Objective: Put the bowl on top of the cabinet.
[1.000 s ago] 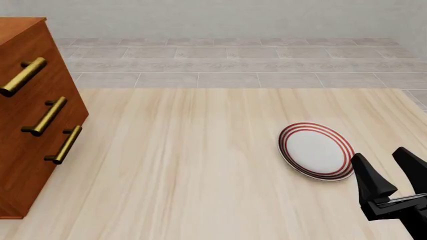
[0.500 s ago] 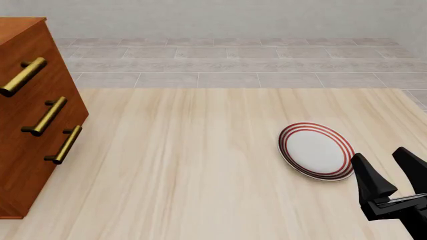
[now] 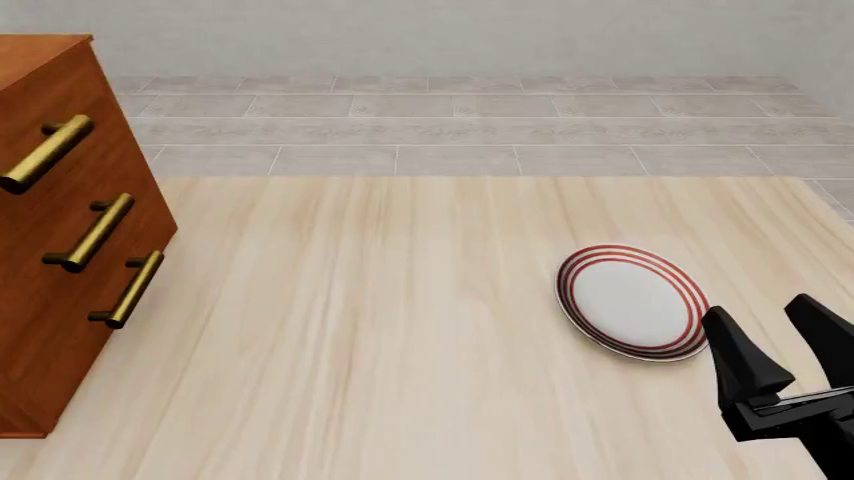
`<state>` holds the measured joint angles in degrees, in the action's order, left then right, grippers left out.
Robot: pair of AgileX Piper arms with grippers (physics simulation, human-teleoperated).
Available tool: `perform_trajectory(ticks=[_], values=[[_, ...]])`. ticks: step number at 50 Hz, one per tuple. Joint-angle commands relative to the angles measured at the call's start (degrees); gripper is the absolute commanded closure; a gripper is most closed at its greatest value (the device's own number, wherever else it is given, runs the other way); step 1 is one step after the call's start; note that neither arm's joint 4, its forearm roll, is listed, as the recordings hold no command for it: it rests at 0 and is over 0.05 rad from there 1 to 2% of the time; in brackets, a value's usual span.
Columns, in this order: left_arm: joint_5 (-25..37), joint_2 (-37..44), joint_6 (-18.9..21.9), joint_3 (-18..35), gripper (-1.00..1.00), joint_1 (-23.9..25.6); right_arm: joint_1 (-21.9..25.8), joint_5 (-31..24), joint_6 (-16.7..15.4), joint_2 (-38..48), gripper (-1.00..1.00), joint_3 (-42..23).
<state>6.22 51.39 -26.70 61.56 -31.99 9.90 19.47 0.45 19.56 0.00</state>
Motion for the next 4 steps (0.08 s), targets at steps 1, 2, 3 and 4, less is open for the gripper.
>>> perform_trajectory(ticks=[1, 2, 3, 4], values=[[1.69, -3.57, 3.37, 0.84, -1.00, 2.07, 0.12, -0.61, -0.37, -0.57, -1.00, -0.02], [2.13, -4.02, 3.38, 0.93, -1.00, 2.22, 0.11, -0.61, -0.36, -0.58, -1.00, -0.02], [4.02, -4.00, 3.35, 2.93, -1.00, 2.33, 0.12, -0.60, -0.37, -0.56, -1.00, -0.02], [4.05, -3.99, 3.35, 2.97, -1.00, 2.33, 0.12, -0.60, -0.37, -0.56, -1.00, -0.02]])
